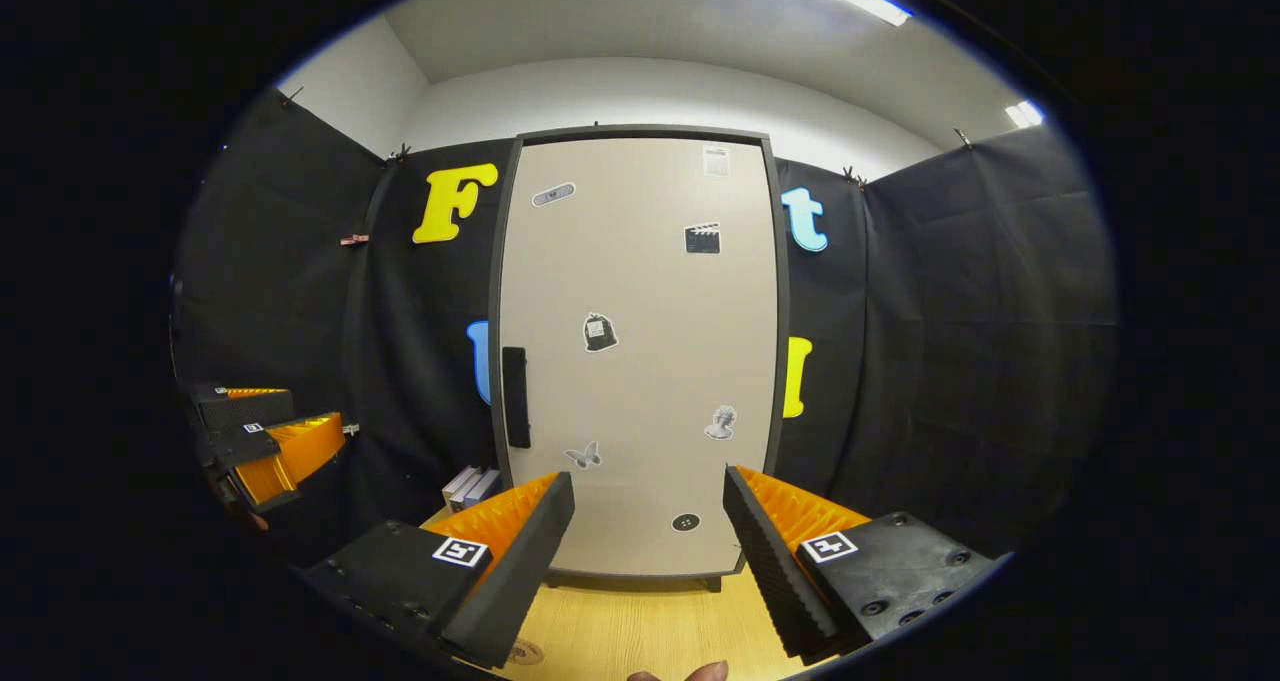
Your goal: Open the cabinet door with the right hand, grasp the bottle in the cabinet with the left hand and place it on the coaster, then close the cabinet door with the right hand.
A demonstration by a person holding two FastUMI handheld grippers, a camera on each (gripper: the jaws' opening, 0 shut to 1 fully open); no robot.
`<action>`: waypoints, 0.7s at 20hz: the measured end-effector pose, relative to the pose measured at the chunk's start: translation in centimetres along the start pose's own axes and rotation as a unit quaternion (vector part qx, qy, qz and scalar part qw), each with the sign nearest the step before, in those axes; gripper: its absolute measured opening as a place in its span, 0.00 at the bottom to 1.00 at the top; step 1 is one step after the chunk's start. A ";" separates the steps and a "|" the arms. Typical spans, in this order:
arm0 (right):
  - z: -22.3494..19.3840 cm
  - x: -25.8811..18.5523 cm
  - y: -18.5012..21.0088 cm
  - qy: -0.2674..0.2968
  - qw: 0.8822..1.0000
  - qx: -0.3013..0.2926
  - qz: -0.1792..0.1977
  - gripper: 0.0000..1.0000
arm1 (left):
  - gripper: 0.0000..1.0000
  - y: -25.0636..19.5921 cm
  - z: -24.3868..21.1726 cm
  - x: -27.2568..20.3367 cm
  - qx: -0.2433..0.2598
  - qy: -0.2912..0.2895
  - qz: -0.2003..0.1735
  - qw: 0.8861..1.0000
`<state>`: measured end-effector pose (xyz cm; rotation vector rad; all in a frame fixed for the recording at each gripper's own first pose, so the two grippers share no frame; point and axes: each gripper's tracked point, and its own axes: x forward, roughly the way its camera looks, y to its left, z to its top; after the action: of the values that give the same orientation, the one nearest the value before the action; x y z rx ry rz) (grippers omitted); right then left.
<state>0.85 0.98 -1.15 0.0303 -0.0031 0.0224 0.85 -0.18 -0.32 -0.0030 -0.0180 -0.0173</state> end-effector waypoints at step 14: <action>1.5 11.2 9.8 -0.021 0.998 0.018 0.050 0.98 | 0.95 3.6 -2.5 0.5 -0.002 0.019 0.009 1.000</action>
<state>11.84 10.98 0.65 0.0671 -0.0464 0.1217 1.44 3.40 -2.84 -0.0064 0.0197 -0.0004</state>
